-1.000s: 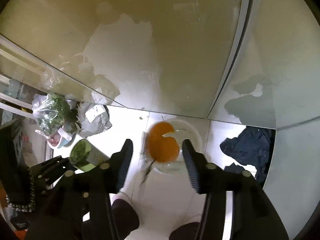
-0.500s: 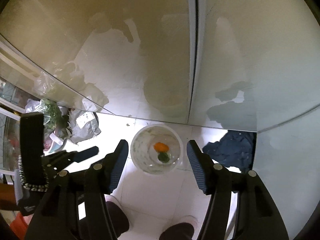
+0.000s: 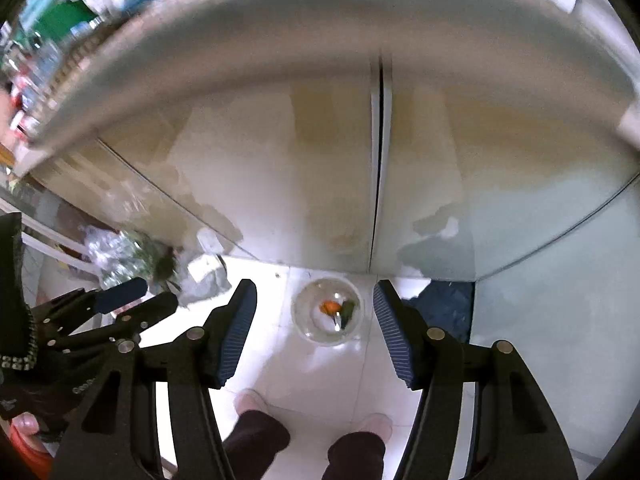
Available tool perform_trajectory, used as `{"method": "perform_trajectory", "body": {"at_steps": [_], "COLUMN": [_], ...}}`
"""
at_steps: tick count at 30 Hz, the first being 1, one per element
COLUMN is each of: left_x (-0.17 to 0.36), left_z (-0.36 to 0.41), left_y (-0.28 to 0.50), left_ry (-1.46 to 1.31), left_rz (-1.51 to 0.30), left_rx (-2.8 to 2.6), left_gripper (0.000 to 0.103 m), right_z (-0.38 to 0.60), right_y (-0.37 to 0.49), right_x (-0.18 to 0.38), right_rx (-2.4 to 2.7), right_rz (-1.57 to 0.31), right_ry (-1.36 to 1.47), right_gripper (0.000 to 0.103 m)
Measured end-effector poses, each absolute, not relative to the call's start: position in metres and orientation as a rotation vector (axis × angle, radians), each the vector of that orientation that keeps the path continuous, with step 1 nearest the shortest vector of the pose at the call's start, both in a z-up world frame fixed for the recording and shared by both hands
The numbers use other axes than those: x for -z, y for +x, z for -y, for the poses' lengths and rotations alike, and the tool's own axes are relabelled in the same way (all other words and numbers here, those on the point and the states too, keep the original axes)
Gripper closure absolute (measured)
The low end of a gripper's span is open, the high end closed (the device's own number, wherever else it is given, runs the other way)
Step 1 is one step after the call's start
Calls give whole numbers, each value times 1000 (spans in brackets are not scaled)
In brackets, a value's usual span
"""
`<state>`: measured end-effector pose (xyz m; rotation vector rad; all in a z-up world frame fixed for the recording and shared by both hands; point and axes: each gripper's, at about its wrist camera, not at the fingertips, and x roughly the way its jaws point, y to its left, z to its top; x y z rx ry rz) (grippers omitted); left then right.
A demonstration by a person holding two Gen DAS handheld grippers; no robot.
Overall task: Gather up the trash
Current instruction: 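Raise both tools back up to the floral mat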
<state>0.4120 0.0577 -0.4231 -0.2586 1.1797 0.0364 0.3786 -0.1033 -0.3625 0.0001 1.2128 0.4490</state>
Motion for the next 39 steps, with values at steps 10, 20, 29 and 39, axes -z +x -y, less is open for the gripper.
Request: {"method": "perform_trajectory", "body": {"at_steps": [10, 20, 29, 39], "left_x": [220, 83, 53, 46], "left_z": [-85, -121, -129, -122], "left_y": [387, 374, 410, 506], "left_ry": [-183, -111, -110, -160], "left_rz": [-892, -623, -562, -539], "left_rx": [4, 39, 34, -111], "left_gripper": [54, 28, 13, 13], "right_z": [94, 80, 74, 86], "right_y": [351, 336, 379, 478], "right_x": [197, 89, 68, 60], "right_rx": [-409, -332, -319, -450], "right_rz": [-985, -759, -670, -650], "right_ry": [42, 88, 89, 39], "right_gripper": [46, 37, 21, 21]}}
